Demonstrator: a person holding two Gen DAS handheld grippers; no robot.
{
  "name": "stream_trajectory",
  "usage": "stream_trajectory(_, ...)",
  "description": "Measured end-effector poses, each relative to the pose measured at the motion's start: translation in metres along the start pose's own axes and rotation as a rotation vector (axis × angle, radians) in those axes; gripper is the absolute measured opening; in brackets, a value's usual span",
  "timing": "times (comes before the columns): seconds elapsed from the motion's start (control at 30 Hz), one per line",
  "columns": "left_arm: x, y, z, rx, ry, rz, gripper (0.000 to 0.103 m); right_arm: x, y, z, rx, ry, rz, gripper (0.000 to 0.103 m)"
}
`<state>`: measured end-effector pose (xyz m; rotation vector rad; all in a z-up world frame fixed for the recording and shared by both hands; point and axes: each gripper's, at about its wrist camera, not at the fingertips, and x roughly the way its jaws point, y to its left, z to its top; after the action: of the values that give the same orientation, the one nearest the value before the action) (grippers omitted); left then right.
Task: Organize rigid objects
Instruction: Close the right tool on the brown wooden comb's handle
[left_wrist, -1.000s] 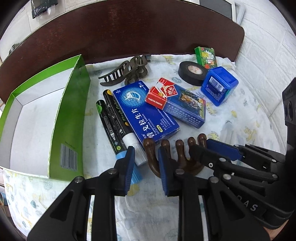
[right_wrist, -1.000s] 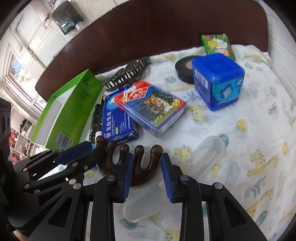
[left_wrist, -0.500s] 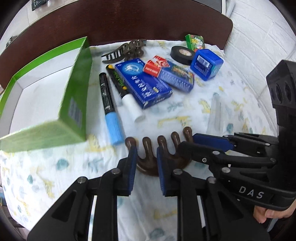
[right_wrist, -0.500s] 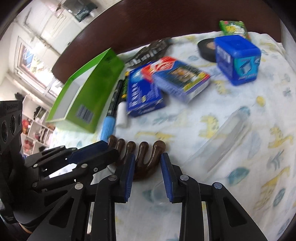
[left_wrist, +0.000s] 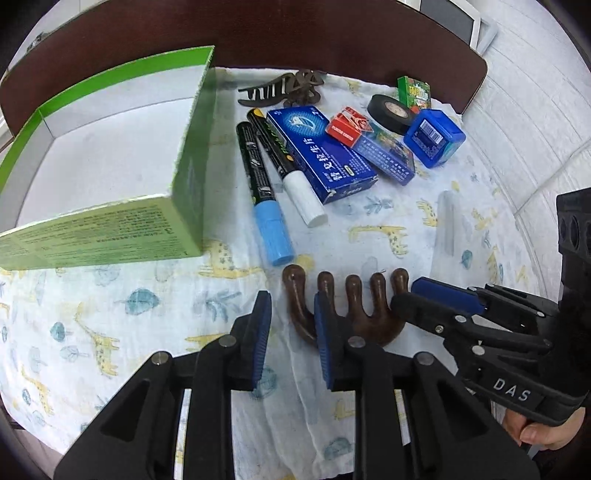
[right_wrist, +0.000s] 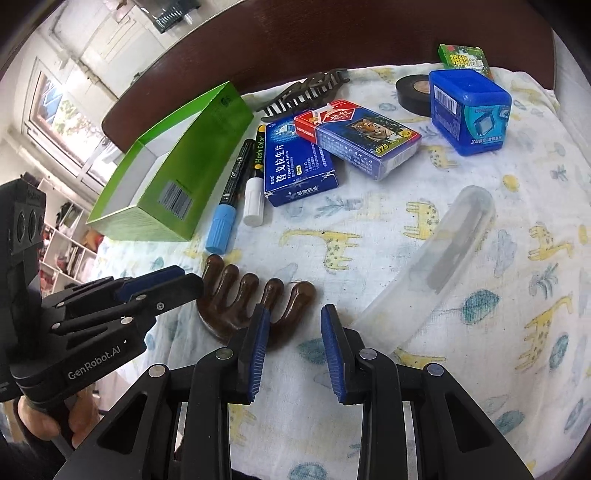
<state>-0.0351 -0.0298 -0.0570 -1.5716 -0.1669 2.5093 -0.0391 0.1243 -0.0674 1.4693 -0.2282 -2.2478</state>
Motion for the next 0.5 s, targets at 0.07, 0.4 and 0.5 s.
stream_trajectory(0.07, 0.002, -0.005, 0.001, 0.019, -0.007, 0.011, 0.020, 0.002, 0.003, 0.001, 0.000, -0.002, -0.018, 0.032)
stream_trajectory(0.4, 0.003, -0.018, -0.009, 0.092, -0.016, 0.039, 0.028, 0.001, 0.005, -0.001, 0.017, 0.005, -0.010, 0.031)
stream_trajectory(0.5, 0.006, -0.012, -0.008, 0.055, 0.015, -0.003, 0.029, -0.001, 0.005, -0.003, 0.019, 0.006, -0.001, 0.031)
